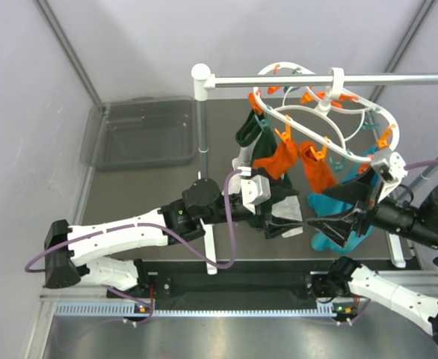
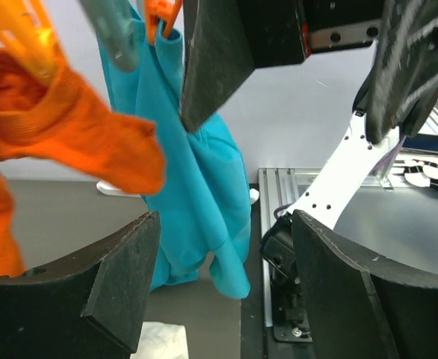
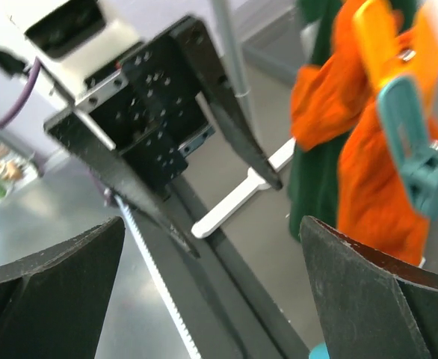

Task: Clip the socks to the hanger
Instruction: Reset both arms

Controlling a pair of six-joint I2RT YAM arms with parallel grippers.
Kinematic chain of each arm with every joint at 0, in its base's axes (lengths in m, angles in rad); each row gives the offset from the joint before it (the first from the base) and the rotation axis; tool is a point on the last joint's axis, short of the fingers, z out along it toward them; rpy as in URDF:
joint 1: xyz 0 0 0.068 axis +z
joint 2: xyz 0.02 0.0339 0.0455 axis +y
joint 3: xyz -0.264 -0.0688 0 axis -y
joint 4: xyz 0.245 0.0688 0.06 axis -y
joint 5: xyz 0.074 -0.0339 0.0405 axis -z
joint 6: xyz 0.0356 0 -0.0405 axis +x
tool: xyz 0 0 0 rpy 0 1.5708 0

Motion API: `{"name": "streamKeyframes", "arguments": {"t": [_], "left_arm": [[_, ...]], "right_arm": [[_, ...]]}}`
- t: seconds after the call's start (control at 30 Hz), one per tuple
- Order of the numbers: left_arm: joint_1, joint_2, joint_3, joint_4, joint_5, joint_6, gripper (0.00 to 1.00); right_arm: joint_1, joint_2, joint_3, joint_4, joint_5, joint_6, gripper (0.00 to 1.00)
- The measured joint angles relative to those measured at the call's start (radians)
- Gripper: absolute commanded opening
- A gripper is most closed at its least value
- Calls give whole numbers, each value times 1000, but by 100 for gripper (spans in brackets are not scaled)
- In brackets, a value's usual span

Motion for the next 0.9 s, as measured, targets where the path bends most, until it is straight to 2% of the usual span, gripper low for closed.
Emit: {"name": "streamKeyframes", "arguments": {"t": [0.3,0.6,0.7,0.9], "left_arm": [[0,-89,-44,-29,0,-44,75],[0,-102,-71,-29,14,-75,74],[0,-110,-87,-29,24,-83,74],[0,-185,-142,-28,15,-102,73]], "right_arm": [[0,-34,-39,-3,-236,-48,100],[0,-88,-74,56,-535,-34,100],[0,-115,-111,69,-563,-26,100],[0,-145,-241,109,-515,-4,100]]}}
